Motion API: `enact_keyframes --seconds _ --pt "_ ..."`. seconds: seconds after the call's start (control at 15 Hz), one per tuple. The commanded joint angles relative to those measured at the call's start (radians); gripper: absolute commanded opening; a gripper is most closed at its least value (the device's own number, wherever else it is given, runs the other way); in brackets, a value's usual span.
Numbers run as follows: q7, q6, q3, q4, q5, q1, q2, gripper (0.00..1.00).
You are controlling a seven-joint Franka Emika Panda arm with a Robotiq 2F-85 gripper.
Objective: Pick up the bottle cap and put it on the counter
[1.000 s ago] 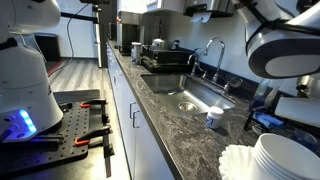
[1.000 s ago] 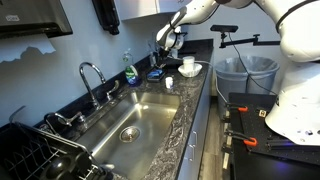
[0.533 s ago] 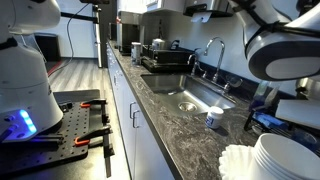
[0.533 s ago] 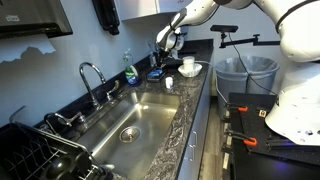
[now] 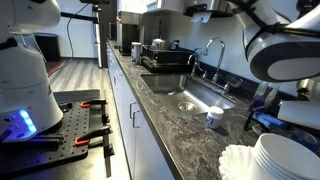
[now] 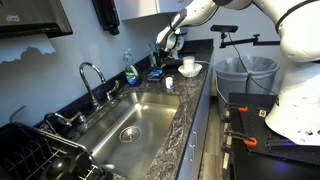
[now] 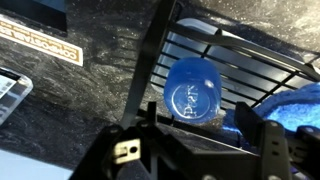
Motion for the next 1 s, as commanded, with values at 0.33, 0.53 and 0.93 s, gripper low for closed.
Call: enact_keyframes --seconds 0.33,0.53,0.93 --pt "0.005 -0.041 -0.011 0.062 -0.019 0.016 0.046 0.76" --pt "0.008 -0.05 -0.014 0.081 -0.019 0.019 0.062 0.77" --pt "0.018 -0.068 -0.023 0.121 -0.022 0.036 0.088 0.71"
